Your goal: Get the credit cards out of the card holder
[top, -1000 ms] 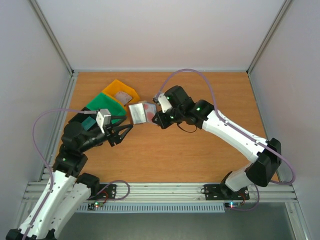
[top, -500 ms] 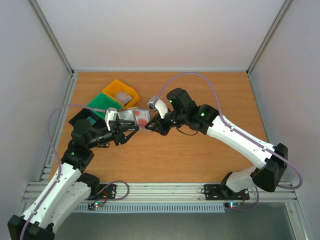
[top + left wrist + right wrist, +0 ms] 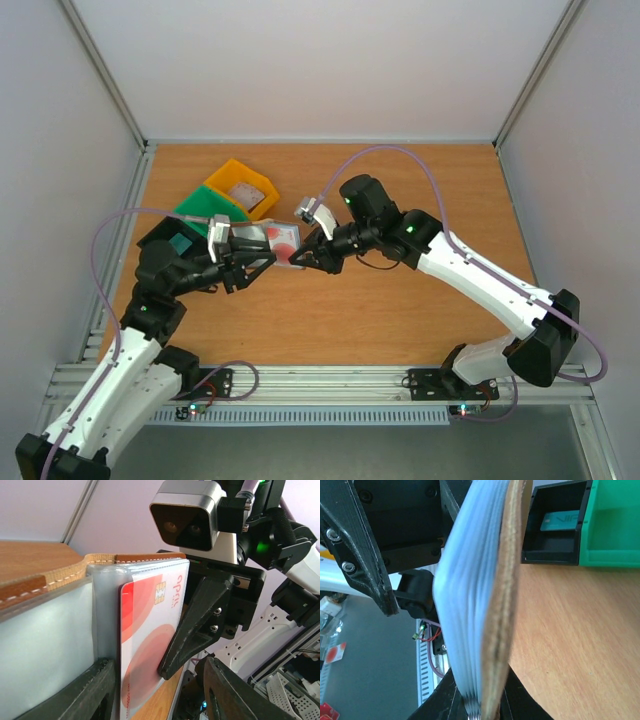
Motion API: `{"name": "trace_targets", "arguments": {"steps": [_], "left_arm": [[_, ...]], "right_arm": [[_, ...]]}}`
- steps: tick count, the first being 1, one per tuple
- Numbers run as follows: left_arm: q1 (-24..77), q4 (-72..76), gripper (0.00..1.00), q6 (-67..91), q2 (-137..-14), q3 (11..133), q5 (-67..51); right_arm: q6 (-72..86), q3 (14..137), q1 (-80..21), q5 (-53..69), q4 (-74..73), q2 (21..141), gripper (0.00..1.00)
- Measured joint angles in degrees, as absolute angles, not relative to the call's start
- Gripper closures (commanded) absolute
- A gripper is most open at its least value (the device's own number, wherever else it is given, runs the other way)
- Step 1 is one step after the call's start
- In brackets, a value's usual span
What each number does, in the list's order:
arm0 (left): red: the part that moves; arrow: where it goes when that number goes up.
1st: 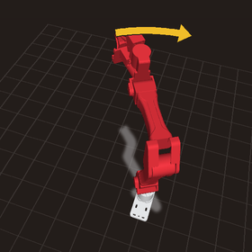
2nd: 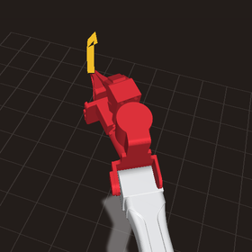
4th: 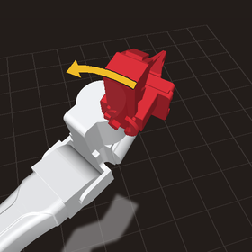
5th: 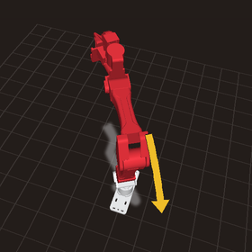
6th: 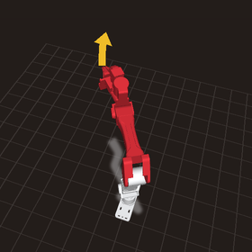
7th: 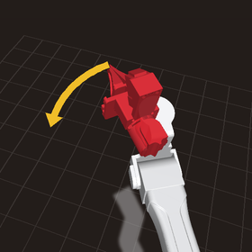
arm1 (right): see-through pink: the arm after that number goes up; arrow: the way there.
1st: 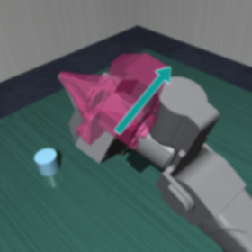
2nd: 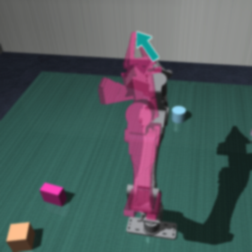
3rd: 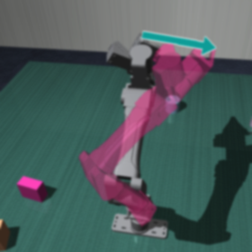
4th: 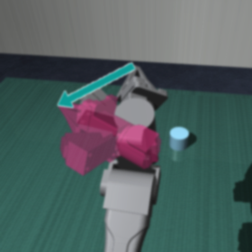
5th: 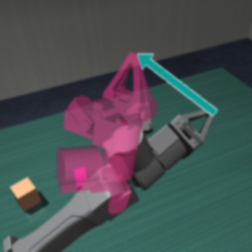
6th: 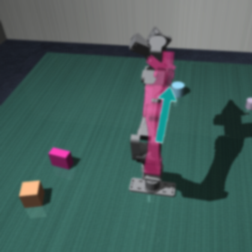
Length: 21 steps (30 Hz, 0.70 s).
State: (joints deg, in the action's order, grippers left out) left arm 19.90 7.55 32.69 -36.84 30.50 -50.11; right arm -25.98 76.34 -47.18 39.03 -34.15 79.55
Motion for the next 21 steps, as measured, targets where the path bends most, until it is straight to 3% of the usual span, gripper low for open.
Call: {"name": "trace_targets", "arguments": {"steps": [10, 16, 21], "left_arm": [[18.9, 12.0, 0.65, 36.2, -36.9, 30.5, -52.2], [18.7, 14.0, 0.64, 34.5, -37.4, 31.1, -55.2], [18.7, 11.8, 0.84, 32.9, -37.5, 31.8, -55.1]], "right_arm": [[-28.1, 76.8, -46.5, 42.1, -34.5, 79.8, 0.99], [-28.8, 80.8, -47.1, 43.2, -36.5, 83.1, 0.98], [-29.4, 82.1, -47.1, 44.9, -37.9, 84.2, 0.98]]}}
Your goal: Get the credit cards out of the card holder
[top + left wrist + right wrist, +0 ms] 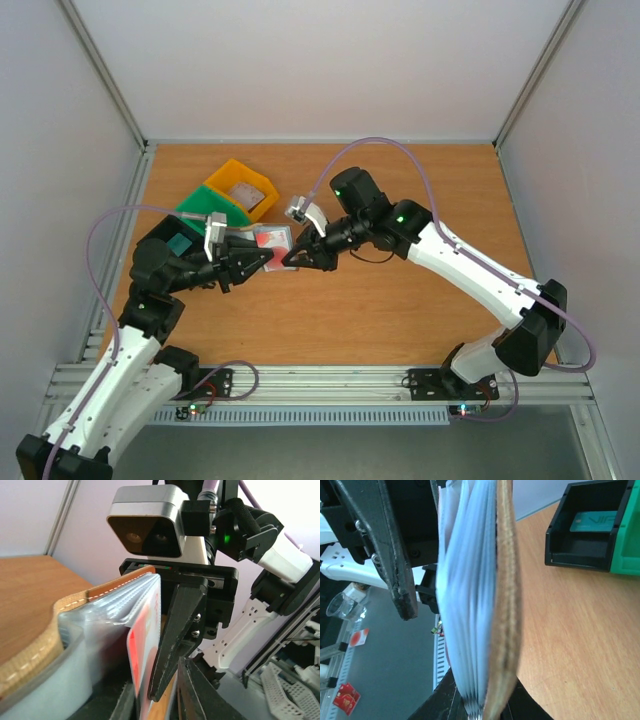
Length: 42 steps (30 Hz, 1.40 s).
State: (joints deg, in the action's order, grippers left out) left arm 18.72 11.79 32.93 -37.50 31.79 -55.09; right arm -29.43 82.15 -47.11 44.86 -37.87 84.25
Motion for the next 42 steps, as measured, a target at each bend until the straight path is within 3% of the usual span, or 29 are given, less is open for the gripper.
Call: {"name": "trace_targets", "arguments": {"steps": [3, 6, 7, 11, 14, 16, 21, 25, 27, 29, 30, 37, 42], "left_arm": [[18.7, 10.5, 0.85, 32.0, -37.4, 32.2, -55.3], [19.1, 9.5, 0.99, 31.5, -36.8, 32.5, -56.7], [19.4, 8.8, 1.00, 31.1, -36.7, 32.6, -57.0], [19.6, 8.0, 1.00, 30.0, -36.6, 33.2, -57.7], [19.8, 6.2, 1.00, 29.4, -36.4, 33.2, -57.7], [20.0, 5.2, 1.00, 28.8, -36.3, 33.2, -57.7], [20.0, 3.5, 1.00, 27.6, -36.2, 33.2, -58.1], [20.0, 2.7, 1.00, 26.7, -36.0, 33.2, -58.3], [20.0, 2.6, 0.99, 26.5, -35.9, 33.2, -58.3], [20.0, 2.5, 0.81, 26.5, -35.9, 33.2, -58.6], [20.0, 2.5, 0.77, 26.2, -35.8, 33.2, -58.6], [20.0, 0.4, 0.89, 24.6, -34.8, 33.4, -60.0], [19.8, -1.0, 0.85, 23.6, -34.5, 33.4, -60.5]], "right_arm": [[-29.8, 81.9, -47.1, 46.2, -37.9, 83.9, 0.98], [-30.3, 80.1, -47.2, 47.3, -37.3, 82.4, 0.95], [-30.5, 79.5, -47.2, 47.8, -37.1, 81.9, 0.92], [-30.9, 79.1, -47.2, 48.5, -37.1, 81.1, 0.63], [-31.0, 78.8, -47.2, 49.6, -35.6, 80.9, 0.60], [-31.0, 78.1, -47.1, 49.9, -34.5, 80.2, 0.61], [-29.9, 75.4, -45.5, 50.9, -32.1, 78.1, 0.78], [-28.8, 75.4, -44.7, 51.3, -31.1, 78.0, 0.98], [-28.4, 75.3, -44.6, 51.4, -30.9, 78.0, 0.99], [-28.3, 75.2, -44.6, 51.6, -30.8, 78.0, 0.99], [-28.2, 75.1, -44.6, 51.7, -30.8, 78.0, 0.99], [-28.5, 74.9, -44.2, 52.6, -30.9, 78.0, 0.99], [-29.2, 74.9, -44.2, 53.4, -31.8, 78.0, 0.99]]}}
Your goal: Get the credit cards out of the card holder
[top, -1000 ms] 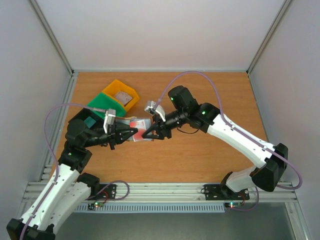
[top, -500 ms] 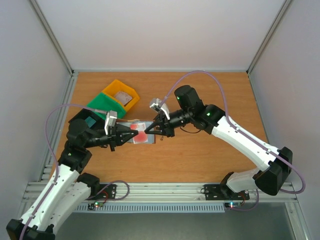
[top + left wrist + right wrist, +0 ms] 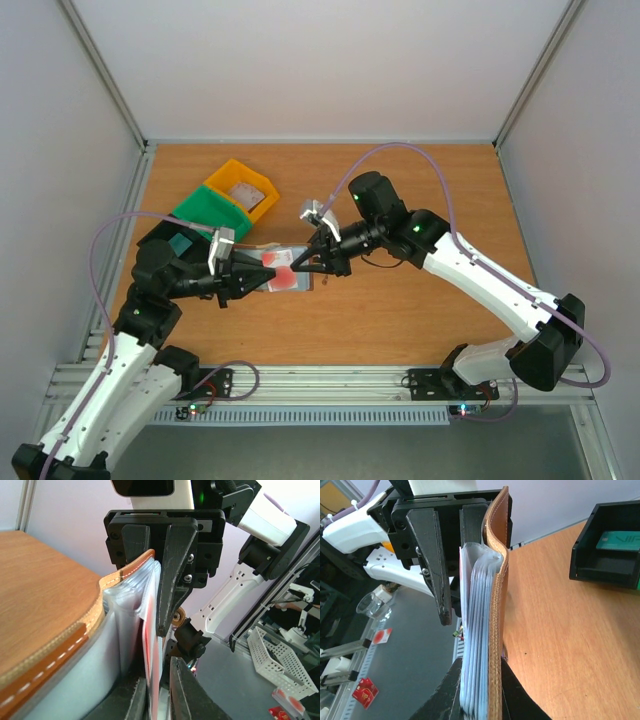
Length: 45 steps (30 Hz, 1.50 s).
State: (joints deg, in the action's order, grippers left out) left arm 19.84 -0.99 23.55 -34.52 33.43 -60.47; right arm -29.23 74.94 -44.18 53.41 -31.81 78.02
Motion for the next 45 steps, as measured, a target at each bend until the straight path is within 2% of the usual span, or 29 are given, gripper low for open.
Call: {"name": "trace_targets", "arguments": {"steps": [5, 9, 17, 25, 30, 32, 36, 45], "left_arm": [[19.1, -1.7, 0.82, 23.6, -34.5, 33.6, -61.4], [18.7, -2.3, 0.94, 23.3, -34.4, 33.8, -61.9], [18.3, -2.8, 1.00, 23.7, -34.3, 33.8, -62.6], [18.3, -3.3, 1.00, 23.7, -34.3, 34.0, -62.5], [18.0, -4.4, 1.00, 23.5, -33.9, 34.1, -62.1], [18.0, -4.7, 1.00, 23.5, -33.9, 34.1, -62.1], [18.0, -5.4, 1.00, 23.3, -33.9, 34.1, -62.0], [17.8, -9.9, 1.00, 19.8, -33.7, 35.0, -62.0]], "right_arm": [[-29.9, 74.9, -43.6, 53.6, -32.9, 77.9, 0.99], [-30.3, 74.9, -43.4, 53.6, -33.5, 77.3, 0.99], [-30.8, 74.9, -43.3, 53.8, -34.2, 76.4, 0.99], [-31.1, 74.9, -43.3, 54.0, -34.4, 76.4, 0.83], [-31.2, 74.8, -42.3, 53.9, -34.8, 75.9, 0.80], [-31.2, 74.8, -42.0, 53.9, -35.2, 75.6, 0.83], [-31.5, 74.8, -41.8, 53.8, -35.5, 75.2, 0.98], [-32.9, 74.3, -40.8, 53.7, -37.8, 74.7, 0.99]]}}
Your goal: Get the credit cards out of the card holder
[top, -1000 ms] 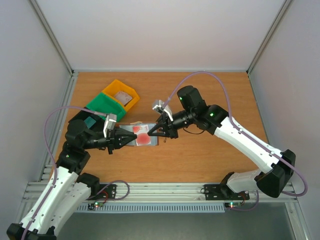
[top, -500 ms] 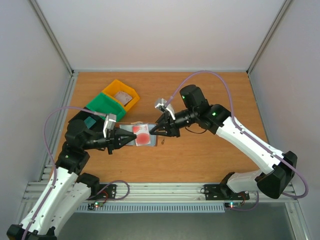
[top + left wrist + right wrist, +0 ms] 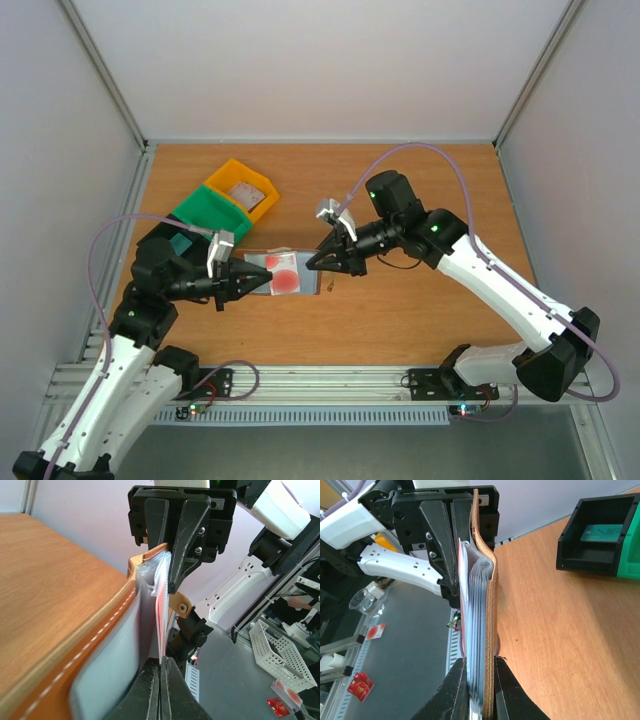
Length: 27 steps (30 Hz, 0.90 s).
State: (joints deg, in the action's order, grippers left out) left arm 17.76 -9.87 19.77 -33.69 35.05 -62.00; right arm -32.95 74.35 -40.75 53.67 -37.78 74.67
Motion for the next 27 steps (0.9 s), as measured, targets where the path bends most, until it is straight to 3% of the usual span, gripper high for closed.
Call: {"name": "trace_targets", "arguments": {"steps": [16, 27], "left_arm": [[17.7, -22.2, 1.00, 8.1, -33.7, 37.6, -59.8], [17.3, -30.7, 1.00, 2.2, -33.2, 39.7, -46.9]], "right_arm": [[-37.9, 74.1, -38.1, 48.8, -49.3, 69.8, 0.99], [-25.3, 63.1, -30.8, 43.5, -40.7, 72.3, 0.99]]}}
